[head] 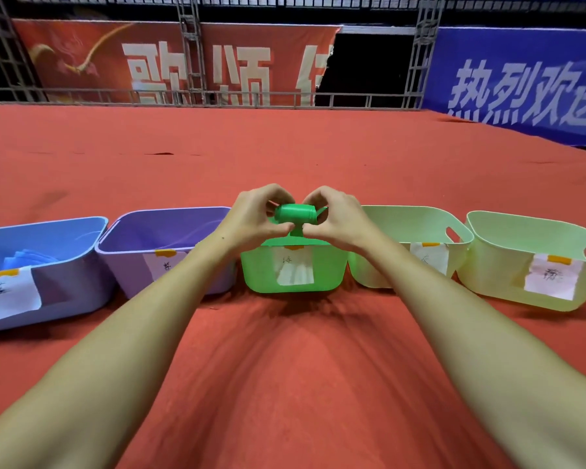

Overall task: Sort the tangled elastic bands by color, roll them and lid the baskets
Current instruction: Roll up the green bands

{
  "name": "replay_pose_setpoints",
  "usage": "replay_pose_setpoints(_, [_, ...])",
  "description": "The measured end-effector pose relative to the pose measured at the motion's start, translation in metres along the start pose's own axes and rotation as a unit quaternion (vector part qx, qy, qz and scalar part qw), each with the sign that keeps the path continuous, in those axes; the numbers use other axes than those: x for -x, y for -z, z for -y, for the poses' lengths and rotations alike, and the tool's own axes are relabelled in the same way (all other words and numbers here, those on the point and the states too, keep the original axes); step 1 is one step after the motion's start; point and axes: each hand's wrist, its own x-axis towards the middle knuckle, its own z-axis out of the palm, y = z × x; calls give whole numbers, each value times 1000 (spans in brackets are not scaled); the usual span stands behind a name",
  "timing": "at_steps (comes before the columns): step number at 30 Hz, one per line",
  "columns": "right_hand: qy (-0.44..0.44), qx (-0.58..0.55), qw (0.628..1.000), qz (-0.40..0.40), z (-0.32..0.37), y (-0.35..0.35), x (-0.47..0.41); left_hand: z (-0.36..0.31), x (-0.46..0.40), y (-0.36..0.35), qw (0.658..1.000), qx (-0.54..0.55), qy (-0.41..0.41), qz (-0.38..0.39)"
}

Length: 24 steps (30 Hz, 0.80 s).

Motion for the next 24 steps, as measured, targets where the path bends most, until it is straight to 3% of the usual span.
replay_pose_setpoints(7, [-14, 25, 996, 80, -24, -12, -24, 19, -14, -18, 995, -41, 61, 66])
replay_pose_setpoints(24, [-76, -6, 966, 246, -45, -16, -51, 50, -34, -25, 977, -77, 94, 176])
